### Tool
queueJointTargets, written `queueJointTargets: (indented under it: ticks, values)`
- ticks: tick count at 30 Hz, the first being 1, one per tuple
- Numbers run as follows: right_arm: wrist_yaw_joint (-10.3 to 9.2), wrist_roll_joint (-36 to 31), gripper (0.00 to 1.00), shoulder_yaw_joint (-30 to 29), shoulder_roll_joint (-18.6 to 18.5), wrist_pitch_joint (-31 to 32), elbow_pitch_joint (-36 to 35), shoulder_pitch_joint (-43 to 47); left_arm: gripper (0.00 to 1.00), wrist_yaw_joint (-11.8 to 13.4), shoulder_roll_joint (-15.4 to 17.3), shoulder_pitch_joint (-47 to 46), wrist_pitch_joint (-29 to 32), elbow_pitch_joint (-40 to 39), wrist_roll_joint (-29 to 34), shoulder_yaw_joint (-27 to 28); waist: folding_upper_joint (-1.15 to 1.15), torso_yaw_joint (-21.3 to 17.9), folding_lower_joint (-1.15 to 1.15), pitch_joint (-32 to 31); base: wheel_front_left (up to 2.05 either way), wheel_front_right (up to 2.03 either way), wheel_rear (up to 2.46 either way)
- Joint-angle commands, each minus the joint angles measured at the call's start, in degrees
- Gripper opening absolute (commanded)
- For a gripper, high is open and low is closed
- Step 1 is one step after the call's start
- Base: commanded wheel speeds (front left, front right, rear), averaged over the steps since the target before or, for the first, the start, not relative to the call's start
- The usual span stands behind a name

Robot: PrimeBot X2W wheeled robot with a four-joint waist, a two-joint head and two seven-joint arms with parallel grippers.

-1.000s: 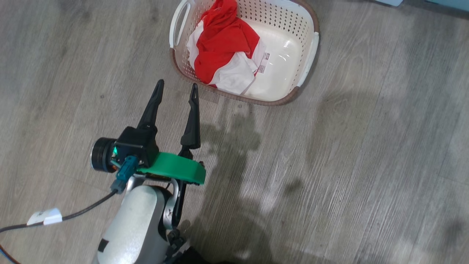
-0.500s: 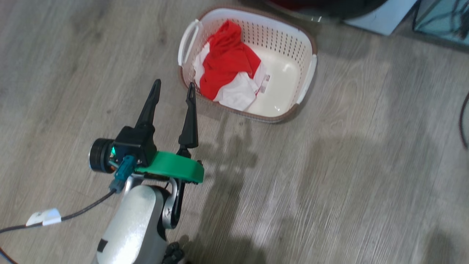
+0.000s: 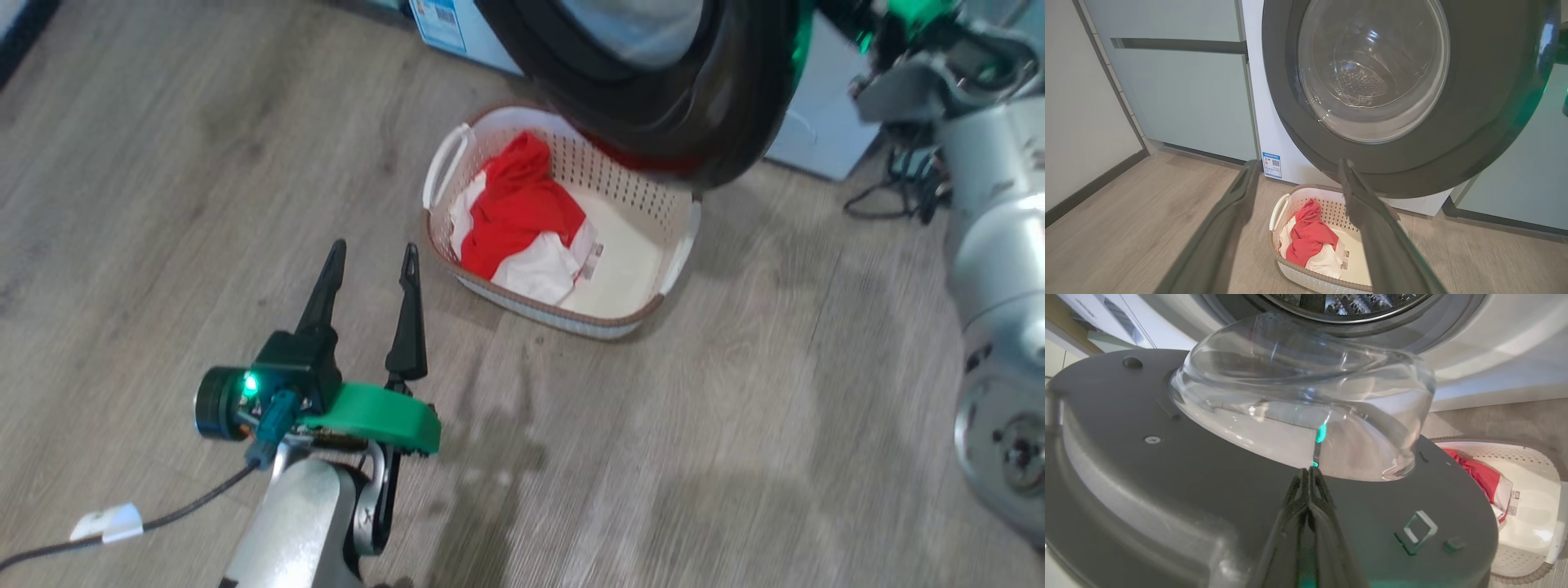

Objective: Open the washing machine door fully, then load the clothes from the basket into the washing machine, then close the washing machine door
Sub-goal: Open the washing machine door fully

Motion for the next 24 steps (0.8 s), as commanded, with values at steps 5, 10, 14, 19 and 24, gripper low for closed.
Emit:
queueJointTargets:
  ticks: [5, 10, 14, 19, 24]
  values:
    - [0.05, 3.83, 0.0, 2.58, 2.57, 1.84, -4.19, 3.37, 1.0, 0.02, 0.74, 1.25, -0.56, -1.16, 1.09, 2.55, 0.0, 1.71, 0.0, -4.21, 0.0, 0.0, 0.0]
    - [0.05, 8.57, 0.0, 6.23, 2.67, 3.3, -5.49, 7.04, 1.0, -0.26, 0.74, 2.36, -0.56, -0.89, 1.45, 2.92, 0.0, 3.07, 0.0, -6.06, 0.0, 0.0, 0.0]
    - [0.05, 12.24, 0.0, 9.27, 2.68, 3.25, -6.12, 8.84, 1.0, -0.44, 0.74, 2.81, -0.56, -0.69, 1.6, 3.22, 0.0, 3.89, 0.0, -6.86, 0.0, 0.0, 0.0]
    - [0.05, 18.42, 0.0, 14.82, 2.69, 2.28, -6.95, 11.12, 1.0, -0.65, 0.74, 3.41, -0.56, -0.49, 1.84, 3.67, 0.0, 5.25, 0.0, -7.76, 0.0, 0.0, 0.0]
    - [0.05, 24.58, 0.0, 20.84, 2.69, 1.25, -7.83, 12.65, 1.0, -0.86, 0.74, 3.81, -0.56, -0.37, 2.04, 3.9, 0.0, 6.88, 0.0, -8.33, 0.0, 0.0, 0.0]
